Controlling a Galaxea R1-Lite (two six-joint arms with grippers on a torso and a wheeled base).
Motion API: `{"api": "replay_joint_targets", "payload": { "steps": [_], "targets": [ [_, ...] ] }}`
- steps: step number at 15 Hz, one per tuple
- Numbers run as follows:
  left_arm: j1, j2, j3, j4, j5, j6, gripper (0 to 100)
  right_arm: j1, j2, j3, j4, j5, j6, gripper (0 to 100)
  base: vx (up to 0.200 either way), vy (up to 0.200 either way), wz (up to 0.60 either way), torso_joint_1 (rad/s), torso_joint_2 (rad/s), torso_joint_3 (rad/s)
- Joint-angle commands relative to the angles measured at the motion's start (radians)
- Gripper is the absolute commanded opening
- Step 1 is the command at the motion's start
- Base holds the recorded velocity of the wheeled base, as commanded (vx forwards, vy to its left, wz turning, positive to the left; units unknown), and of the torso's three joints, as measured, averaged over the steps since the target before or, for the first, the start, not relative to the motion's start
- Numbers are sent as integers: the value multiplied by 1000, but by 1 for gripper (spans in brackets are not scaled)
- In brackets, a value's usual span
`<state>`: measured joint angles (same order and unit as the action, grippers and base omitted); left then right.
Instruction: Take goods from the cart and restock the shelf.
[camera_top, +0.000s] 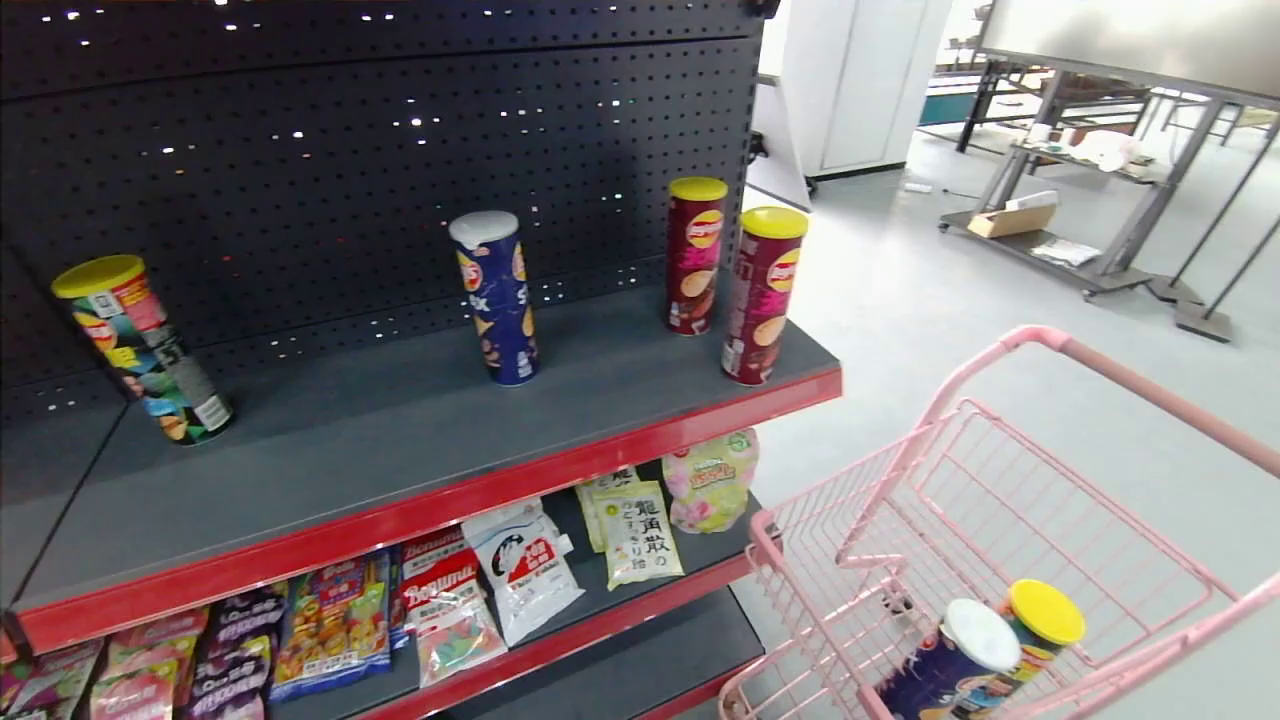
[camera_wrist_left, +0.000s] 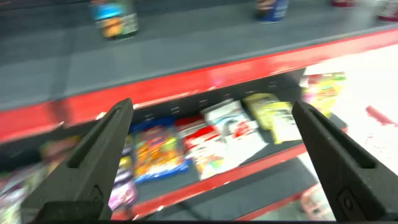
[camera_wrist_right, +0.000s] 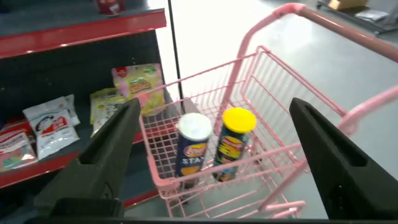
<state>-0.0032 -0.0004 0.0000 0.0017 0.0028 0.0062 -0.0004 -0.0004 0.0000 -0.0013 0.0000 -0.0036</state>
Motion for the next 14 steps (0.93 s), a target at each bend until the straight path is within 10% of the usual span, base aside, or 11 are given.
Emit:
{"api": "replay_joint_targets", "payload": {
  "steps": [1, 14],
  "targets": [
    [0, 0, 0, 0, 0, 0, 100, 0, 0, 0, 0, 0, -1, 100, 0, 0, -600, 2, 2, 7],
    [0, 0, 0, 0, 0, 0, 100, 0, 0, 0, 0, 5, 1, 100, 0, 0, -92, -70, 161, 94]
  ]
}}
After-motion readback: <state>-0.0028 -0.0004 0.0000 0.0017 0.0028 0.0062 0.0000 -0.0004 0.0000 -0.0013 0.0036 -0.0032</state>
